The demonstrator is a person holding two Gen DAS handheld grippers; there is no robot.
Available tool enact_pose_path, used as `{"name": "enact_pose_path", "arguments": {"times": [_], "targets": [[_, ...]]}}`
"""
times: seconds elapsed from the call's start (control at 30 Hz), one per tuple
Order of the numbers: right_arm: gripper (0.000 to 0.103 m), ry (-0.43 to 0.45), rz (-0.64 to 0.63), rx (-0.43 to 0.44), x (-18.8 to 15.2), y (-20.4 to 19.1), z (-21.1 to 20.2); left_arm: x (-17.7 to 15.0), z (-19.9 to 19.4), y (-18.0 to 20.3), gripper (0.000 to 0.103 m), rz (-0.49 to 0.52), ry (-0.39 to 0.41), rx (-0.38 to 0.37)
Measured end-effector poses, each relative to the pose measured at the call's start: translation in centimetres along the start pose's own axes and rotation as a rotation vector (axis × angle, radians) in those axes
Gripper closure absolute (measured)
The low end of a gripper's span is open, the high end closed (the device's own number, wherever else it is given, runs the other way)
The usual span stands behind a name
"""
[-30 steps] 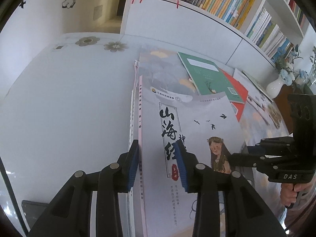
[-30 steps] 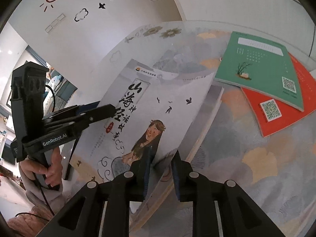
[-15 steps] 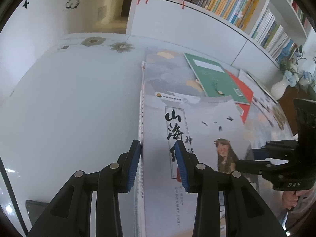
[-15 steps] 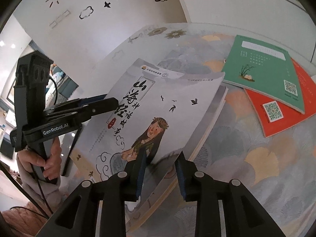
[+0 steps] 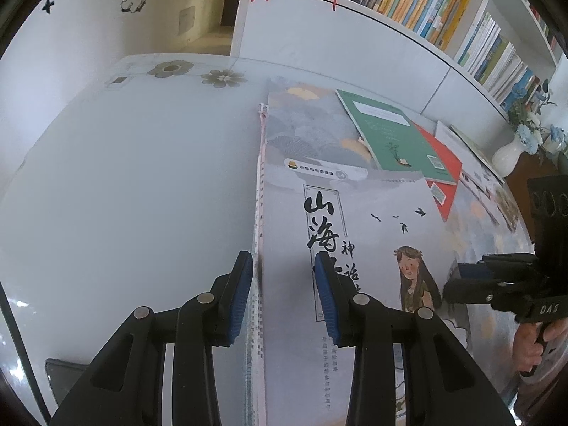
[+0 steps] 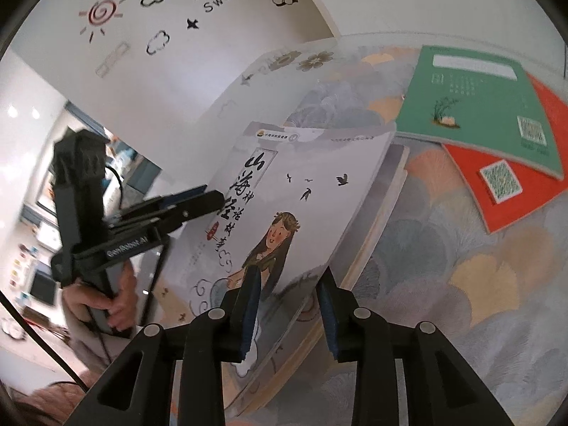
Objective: Organize books
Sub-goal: 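Lower the mermaid-cover book onto the stack and open both grippers, then move both grippers to the edge of the green book on the red book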
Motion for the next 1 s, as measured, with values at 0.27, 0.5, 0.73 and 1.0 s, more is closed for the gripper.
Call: {"name": "enact_pose_path", "arguments": {"times": [0.27, 0.5, 0.73, 1.0], "targets": [[0.072, 0.045, 0.016, -0.131, -1.2, 3.3, -2.8, 0.5, -2.4, 0.6, 0.069, -0.01, 0.053, 0.065], [0.072, 0.096, 0.097, -0.289, -2.5, 9.6, -5.8, 1.2, -2.0, 5.6, 0.069, 0.036, 0.042, 0.048], [0.062, 0.116, 0.207, -0.417, -3.7, 17.0, -8.0, 1.2, 1.6, 12.8, 0.067, 0.061, 0.031, -0.02], [0.019, 0.154, 0.141, -0.601, -2.3, 20.4, -7.8, 1.0, 8.3, 18.8, 0.067, 0.045, -0.019, -0.05]]}}
Point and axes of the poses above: each gripper's, at about its wrist camera, not at the fingertips, and z roughly the way its jaws point, y to its right, x to its top, the point moved 2 cm from there along z, roughly the way its jaws point, and after that the axes turned 13 degrees about -x, right-handed, at the moved point
